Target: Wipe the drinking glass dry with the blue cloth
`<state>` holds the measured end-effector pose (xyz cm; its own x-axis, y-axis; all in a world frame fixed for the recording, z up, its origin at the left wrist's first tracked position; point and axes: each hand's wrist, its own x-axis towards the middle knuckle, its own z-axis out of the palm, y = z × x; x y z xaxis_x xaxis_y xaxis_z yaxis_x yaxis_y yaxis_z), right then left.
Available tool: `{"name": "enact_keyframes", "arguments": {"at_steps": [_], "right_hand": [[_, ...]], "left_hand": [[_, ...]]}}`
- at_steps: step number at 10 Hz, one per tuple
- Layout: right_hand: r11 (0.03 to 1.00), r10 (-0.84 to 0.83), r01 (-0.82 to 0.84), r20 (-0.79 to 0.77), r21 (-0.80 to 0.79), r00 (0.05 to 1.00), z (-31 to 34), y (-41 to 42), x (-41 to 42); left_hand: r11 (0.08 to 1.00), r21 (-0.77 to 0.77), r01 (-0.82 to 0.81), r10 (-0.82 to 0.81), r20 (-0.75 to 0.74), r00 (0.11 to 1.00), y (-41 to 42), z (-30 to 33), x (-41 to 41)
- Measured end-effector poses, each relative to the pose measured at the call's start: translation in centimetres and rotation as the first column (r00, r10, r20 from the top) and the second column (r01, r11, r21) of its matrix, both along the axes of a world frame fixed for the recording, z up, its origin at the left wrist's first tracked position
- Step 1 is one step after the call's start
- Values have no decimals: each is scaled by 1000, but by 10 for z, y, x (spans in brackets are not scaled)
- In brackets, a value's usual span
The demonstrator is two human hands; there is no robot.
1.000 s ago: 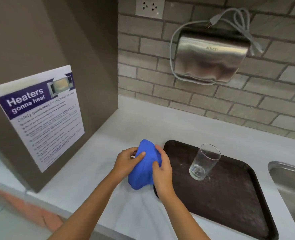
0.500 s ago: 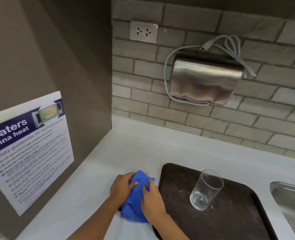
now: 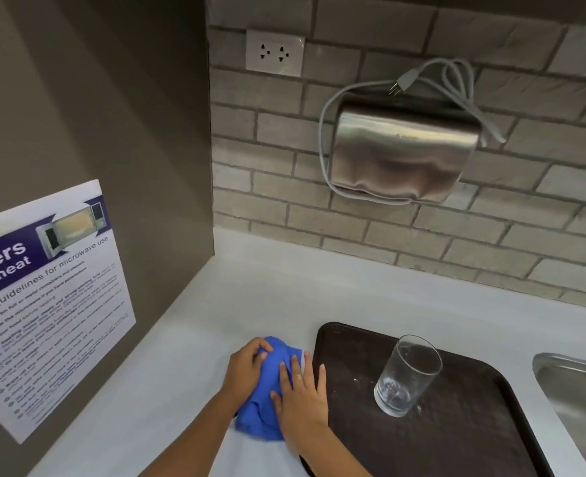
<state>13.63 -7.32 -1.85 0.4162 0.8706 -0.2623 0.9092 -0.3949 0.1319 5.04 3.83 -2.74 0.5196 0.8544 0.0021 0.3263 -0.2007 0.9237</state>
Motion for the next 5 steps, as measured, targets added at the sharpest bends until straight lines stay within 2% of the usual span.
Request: {"name": "enact_keyframes", "arguments": {"at_steps": [1, 2, 3, 4, 5], "right_hand": [[999, -9, 9, -9, -37, 1000, 0, 1, 0], [999, -1, 1, -2, -55, 1000, -1, 1, 3], [997, 9, -9, 7, -73, 1000, 5, 0, 8], [999, 16, -15, 11, -48, 1000, 16, -3, 8], [998, 27, -29, 27, 55, 999, 34, -4, 6]], "left_hand": [[999, 40, 27, -20, -174, 984, 2, 1, 2], [938, 325, 119, 39, -441, 896, 6, -3, 2], [859, 428, 280, 21, -576, 817, 9, 0, -1], [743, 445, 499, 8, -752, 659, 11, 2, -6], [712, 413, 568, -6, -805, 593, 9, 11, -11]]}}
